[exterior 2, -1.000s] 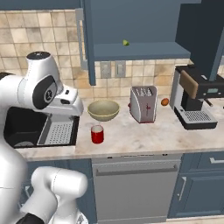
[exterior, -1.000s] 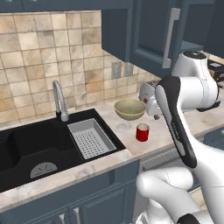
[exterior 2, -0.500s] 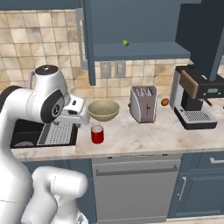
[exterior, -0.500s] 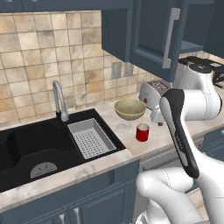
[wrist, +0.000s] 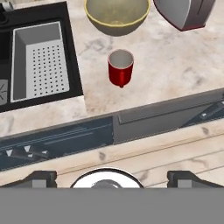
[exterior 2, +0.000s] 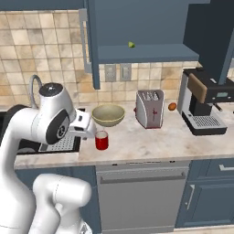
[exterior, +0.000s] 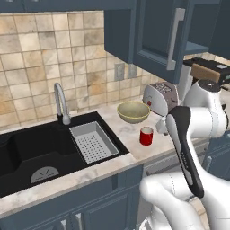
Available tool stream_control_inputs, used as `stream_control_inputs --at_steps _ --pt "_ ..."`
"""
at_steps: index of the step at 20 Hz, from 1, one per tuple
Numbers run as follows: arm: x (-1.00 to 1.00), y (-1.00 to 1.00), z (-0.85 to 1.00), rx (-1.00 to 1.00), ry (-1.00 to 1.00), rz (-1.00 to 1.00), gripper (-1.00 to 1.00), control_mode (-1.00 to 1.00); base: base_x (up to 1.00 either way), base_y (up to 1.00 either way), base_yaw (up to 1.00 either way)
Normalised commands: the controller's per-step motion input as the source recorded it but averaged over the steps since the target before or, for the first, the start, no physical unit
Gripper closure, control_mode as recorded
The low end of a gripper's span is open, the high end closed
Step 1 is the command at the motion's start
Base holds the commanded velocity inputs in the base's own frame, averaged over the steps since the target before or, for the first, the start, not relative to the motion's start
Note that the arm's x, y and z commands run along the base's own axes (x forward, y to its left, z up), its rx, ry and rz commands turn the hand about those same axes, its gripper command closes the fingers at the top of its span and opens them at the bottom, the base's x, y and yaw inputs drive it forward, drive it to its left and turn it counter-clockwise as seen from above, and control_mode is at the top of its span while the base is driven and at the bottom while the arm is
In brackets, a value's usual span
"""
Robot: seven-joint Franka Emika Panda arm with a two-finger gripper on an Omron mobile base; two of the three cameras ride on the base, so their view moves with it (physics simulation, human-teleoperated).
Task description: Pick the mug and place it in the sink. Pick the bowl and place it in the open cabinet and then close the cabinet.
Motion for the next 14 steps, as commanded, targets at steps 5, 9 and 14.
stream_control_inputs --at_steps 5,9,14 --pt "0.13 0.0 -0.28 0.0 -0.1 0.0 -1.0 -1.0 0.0 0.0 0.0" --pt "0.34 0.0 -0.12 0.0 -0.11 0.01 -1.0 -1.0 0.0 0.0 0.0" --pt "0.34 -0.04 -0.09 0.0 -0.04 0.01 -1.0 -1.0 0.0 0.0 0.0"
